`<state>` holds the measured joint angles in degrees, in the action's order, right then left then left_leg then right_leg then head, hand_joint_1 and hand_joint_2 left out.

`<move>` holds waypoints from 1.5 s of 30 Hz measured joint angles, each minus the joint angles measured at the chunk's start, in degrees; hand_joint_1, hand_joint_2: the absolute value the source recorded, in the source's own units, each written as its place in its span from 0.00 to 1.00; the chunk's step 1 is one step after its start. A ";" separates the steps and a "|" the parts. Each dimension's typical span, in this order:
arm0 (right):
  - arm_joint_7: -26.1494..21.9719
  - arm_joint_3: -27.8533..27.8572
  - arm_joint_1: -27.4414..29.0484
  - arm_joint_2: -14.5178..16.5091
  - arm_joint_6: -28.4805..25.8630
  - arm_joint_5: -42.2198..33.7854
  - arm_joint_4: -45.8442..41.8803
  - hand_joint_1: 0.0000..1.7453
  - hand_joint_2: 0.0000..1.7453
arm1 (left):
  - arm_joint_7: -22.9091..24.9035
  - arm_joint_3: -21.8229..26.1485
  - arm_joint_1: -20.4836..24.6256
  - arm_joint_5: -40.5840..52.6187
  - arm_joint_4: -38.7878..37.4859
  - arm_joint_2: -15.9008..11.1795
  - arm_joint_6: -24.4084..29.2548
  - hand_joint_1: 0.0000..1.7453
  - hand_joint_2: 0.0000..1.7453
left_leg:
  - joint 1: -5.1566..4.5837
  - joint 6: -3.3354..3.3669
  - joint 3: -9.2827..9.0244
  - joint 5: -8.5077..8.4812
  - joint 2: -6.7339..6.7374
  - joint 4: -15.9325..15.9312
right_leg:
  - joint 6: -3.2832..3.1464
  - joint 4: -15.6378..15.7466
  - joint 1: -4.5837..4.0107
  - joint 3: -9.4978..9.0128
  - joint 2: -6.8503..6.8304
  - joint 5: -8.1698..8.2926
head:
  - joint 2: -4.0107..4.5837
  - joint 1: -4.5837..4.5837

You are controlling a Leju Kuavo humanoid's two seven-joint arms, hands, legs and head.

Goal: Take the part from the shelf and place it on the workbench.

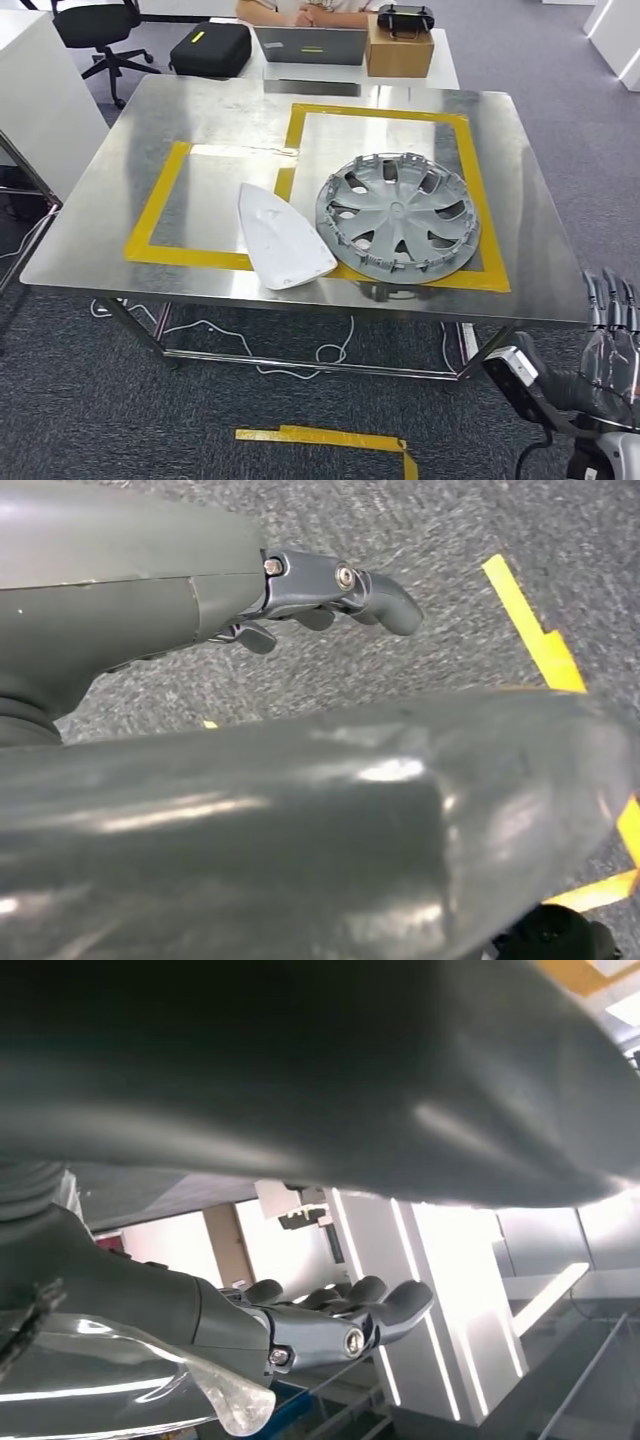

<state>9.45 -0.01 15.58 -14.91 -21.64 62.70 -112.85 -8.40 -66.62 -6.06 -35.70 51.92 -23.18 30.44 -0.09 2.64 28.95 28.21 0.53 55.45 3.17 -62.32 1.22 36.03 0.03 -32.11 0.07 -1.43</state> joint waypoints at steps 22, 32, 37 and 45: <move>1.39 0.52 1.63 0.07 0.73 0.39 -0.08 0.00 0.00 | 0.36 -0.02 -0.60 -0.28 0.59 -0.16 0.43 0.00 0.00 | 0.65 -3.51 2.31 2.20 -0.20 10.23 | -2.46 6.52 -0.49 -4.26 -0.41 4.96 | 0.00 0.50; 5.09 5.44 10.41 3.77 6.67 -6.56 1.67 0.00 0.00 | 0.96 -0.14 -1.16 -1.92 2.05 -0.80 2.52 0.00 0.00 | -0.06 0.22 0.81 0.03 -0.33 0.59 | 0.14 -5.79 -0.22 1.89 -0.24 -3.27 | 0.00 0.21; 4.60 9.56 15.87 11.54 16.29 -19.74 7.67 0.00 0.00 | 0.64 -1.70 -1.02 -4.36 2.93 -1.36 2.90 0.00 0.00 | -0.97 0.31 4.37 -2.57 -0.21 0.86 | -1.33 -3.61 -1.02 -4.68 -0.27 0.10 | 0.00 0.22; 4.76 13.58 18.58 21.83 21.91 -26.16 22.28 0.00 0.00 | -1.00 -5.50 0.18 -8.14 2.97 -1.83 2.92 0.00 0.00 | -0.94 -2.16 6.94 -0.44 -0.04 4.33 | -3.59 9.98 -1.19 -11.15 -0.46 1.44 | 0.00 0.44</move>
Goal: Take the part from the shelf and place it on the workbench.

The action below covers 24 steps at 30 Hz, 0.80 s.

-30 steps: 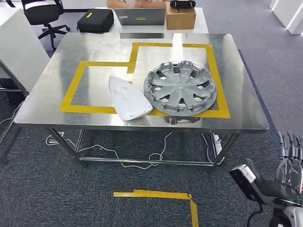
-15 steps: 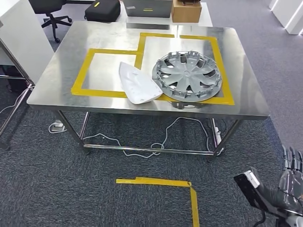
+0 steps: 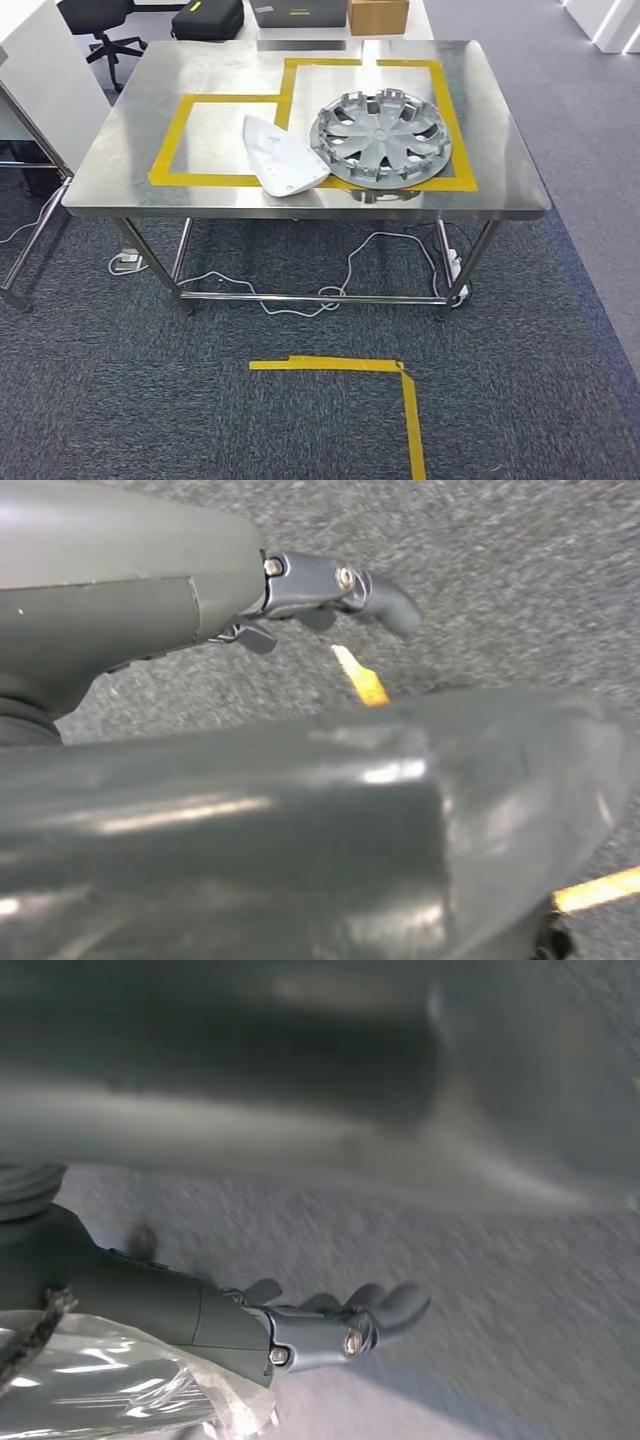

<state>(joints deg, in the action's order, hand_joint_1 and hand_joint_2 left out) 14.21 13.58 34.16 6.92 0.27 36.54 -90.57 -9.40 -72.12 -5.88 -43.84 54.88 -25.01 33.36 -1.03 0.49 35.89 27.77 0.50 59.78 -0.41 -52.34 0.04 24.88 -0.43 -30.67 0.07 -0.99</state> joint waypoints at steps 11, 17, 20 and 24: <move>-1.18 1.18 -1.75 2.50 -1.23 2.69 10.25 0.00 0.00 | -0.27 -3.64 1.52 -4.12 0.34 -0.25 3.97 0.00 0.00 | 1.34 -0.93 -10.40 3.61 -0.71 -2.62 | 1.45 -4.69 0.10 7.83 -0.08 3.83 | 0.00 0.06; -0.54 1.32 -1.89 2.50 -1.38 2.89 11.82 0.00 0.00 | 0.51 -5.24 2.34 -4.19 1.58 0.69 6.24 0.00 0.00 | 1.42 1.83 -7.08 1.34 0.04 -3.47 | 3.09 -13.90 0.27 11.63 0.35 -4.77 | 0.00 -0.25; -0.02 1.20 -1.91 2.43 -1.50 2.47 12.38 0.00 0.00 | 0.42 -6.25 2.92 -4.90 1.66 0.96 6.28 0.00 0.00 | 1.02 2.03 -4.69 -0.62 0.33 -3.35 | 3.17 -20.72 0.27 11.35 0.35 -6.11 | 0.00 -0.25; 0.76 0.68 -1.91 1.98 -2.27 1.47 12.70 0.00 0.25 | -0.36 -7.44 3.87 -6.00 1.66 1.50 6.13 0.00 0.00 | 0.48 1.63 -1.89 -3.21 0.33 -3.00 | 1.87 -7.39 -0.08 0.15 0.34 -1.23 | 0.00 -0.22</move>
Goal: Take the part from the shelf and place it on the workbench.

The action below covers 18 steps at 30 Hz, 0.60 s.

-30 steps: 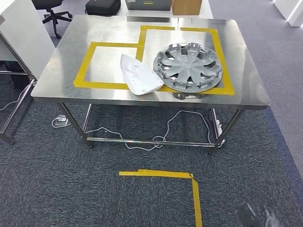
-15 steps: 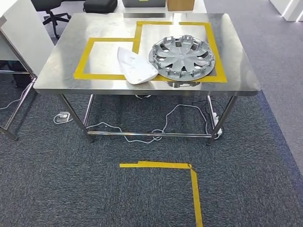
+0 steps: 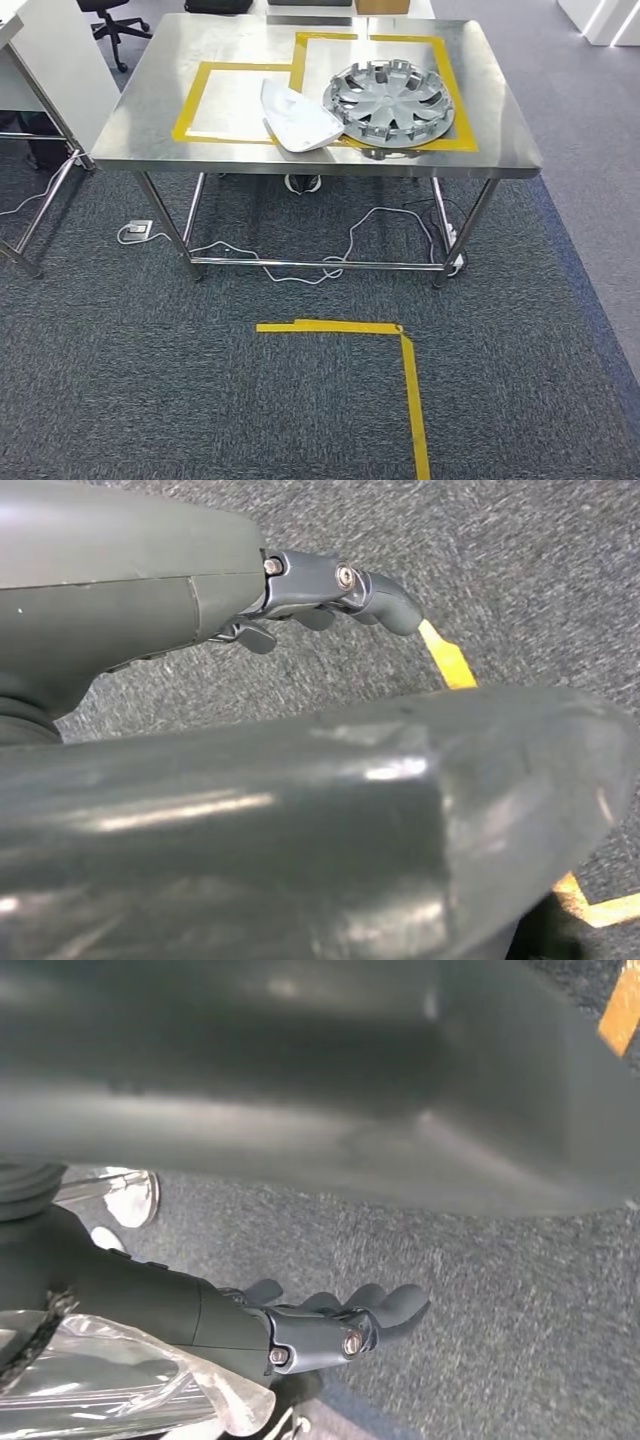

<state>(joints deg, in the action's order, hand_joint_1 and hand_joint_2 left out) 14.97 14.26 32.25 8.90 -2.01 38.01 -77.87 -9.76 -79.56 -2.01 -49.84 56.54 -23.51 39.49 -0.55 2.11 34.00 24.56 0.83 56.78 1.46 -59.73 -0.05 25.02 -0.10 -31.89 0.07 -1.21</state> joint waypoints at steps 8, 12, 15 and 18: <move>1.88 -1.78 0.88 -1.16 -2.34 -2.26 0.19 0.00 1.00 | -2.37 -2.09 0.89 -1.55 -1.34 1.37 -1.28 0.00 0.00 | 0.59 -2.64 2.77 7.03 -0.36 7.72 | -2.21 7.57 -0.06 -0.77 -0.61 1.78 | 0.00 0.26; 2.54 -2.76 1.50 -1.52 -2.91 -3.01 0.19 0.00 1.00 | -2.49 -2.81 1.49 -1.74 -1.89 1.57 -1.28 0.00 0.00 | 1.13 -3.45 1.27 8.37 -0.36 16.29 | -1.94 5.23 0.04 3.94 -1.04 3.82 | 0.00 0.31; 2.85 -3.25 1.64 -1.74 -3.23 -3.43 0.15 0.00 1.00 | -2.53 -2.93 1.85 -1.74 -2.11 1.67 -1.26 0.00 0.00 | 1.37 -3.41 -6.29 6.18 -0.54 6.82 | -1.20 2.87 0.13 7.26 -1.02 5.05 | 0.00 0.32; 2.93 -3.53 1.77 -2.03 -3.50 -3.50 0.10 0.00 1.00 | -2.58 -3.02 2.15 -1.71 -2.21 1.79 -1.26 0.00 0.00 | 0.95 -2.05 -9.68 8.22 -0.80 -0.09 | -0.15 1.90 0.09 8.96 -1.01 6.56 | 0.00 0.30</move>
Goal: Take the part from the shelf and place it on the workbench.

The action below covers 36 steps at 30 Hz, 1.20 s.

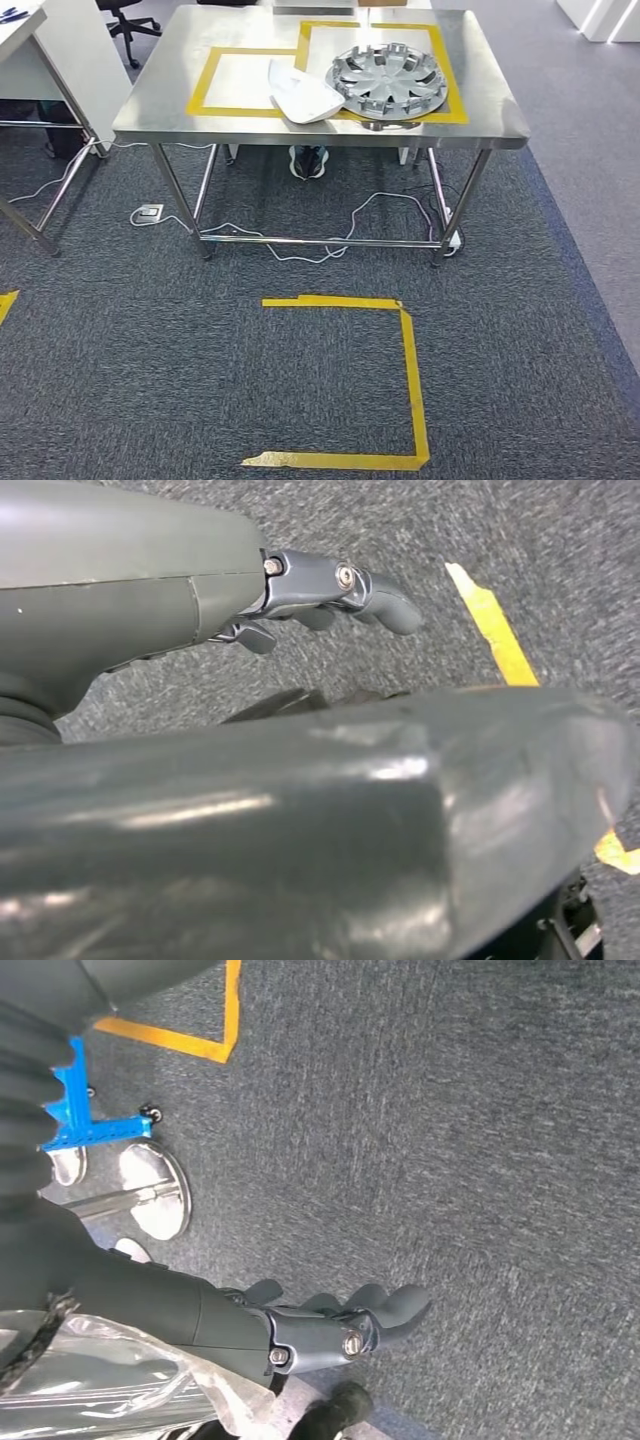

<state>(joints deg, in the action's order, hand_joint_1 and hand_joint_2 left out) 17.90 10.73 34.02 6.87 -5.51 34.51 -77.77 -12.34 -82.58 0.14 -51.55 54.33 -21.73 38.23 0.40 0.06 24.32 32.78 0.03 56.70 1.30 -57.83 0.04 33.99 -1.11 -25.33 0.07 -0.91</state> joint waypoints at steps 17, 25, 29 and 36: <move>0.13 -1.43 0.14 -1.50 -0.59 -0.02 -0.11 0.00 1.00 | -0.18 -1.18 0.65 0.06 -0.72 0.84 -0.01 0.00 0.00 | -0.44 0.26 11.83 -11.31 0.84 0.43 | -0.61 6.10 -0.13 -13.50 0.84 -8.23 | 0.00 -0.47; 0.51 -2.62 0.12 -2.02 -1.43 -0.10 0.09 0.00 1.00 | -0.52 -1.40 0.59 0.01 -1.26 0.94 -0.37 0.00 0.00 | 0.07 -0.98 10.78 -1.38 0.51 16.45 | -1.69 3.85 -0.21 -5.61 0.02 -3.01 | 0.00 -0.20; 0.73 -3.09 0.02 -2.23 -1.78 -0.17 0.09 0.00 1.00 | -0.62 -1.41 0.89 0.09 -1.35 0.87 -0.32 0.00 0.00 | -0.14 0.04 0.20 -1.02 0.32 2.05 | -0.82 1.02 -0.42 -1.76 0.00 -1.57 | 0.00 -0.23; 1.12 -3.89 0.13 -3.03 -2.32 -0.62 0.17 0.00 0.75 | -0.68 -1.45 0.81 0.18 -1.37 0.96 0.26 0.00 0.00 | -0.19 2.62 2.02 -2.38 0.84 -1.24 | 1.61 -8.51 0.16 3.40 0.83 -7.67 | 0.00 -0.45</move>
<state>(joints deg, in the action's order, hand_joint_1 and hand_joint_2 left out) 19.02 6.84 34.15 3.84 -7.83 33.89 -77.59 -13.03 -84.03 0.95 -51.36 52.96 -20.76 38.48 0.21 2.68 26.34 30.41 0.88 55.46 2.91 -66.34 0.20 37.39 -0.28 -33.00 0.07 -1.36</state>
